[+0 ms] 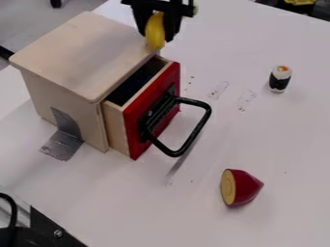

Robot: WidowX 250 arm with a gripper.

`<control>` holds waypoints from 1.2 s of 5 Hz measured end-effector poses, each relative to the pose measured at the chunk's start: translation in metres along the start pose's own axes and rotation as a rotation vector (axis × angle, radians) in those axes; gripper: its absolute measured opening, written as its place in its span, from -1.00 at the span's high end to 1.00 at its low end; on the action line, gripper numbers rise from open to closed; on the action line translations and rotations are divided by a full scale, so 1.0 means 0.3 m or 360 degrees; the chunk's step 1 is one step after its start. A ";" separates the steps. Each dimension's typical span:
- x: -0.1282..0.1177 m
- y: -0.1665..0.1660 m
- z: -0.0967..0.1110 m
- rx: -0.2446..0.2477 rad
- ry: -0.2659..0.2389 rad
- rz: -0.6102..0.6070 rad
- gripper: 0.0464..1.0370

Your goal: Picked the banana and placed it on top of the drawer

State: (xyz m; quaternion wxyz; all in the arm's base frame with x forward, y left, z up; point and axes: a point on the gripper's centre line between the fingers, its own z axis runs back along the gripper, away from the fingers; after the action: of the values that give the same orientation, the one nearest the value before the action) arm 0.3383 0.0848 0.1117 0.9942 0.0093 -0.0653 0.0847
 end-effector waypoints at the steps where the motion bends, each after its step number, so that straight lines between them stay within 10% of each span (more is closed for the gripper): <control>1: -0.031 0.064 -0.011 -0.0053 0.0052 -0.0001 -0.03; 4: -0.154 0.146 0.005 -0.0055 0.0058 -0.0058 -0.03; 6: -0.189 0.176 0.015 -0.0007 0.0035 -0.0054 -0.40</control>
State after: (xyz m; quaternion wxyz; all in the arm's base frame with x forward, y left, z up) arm 0.2735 0.1272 0.1092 0.9962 0.0071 -0.0542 0.0677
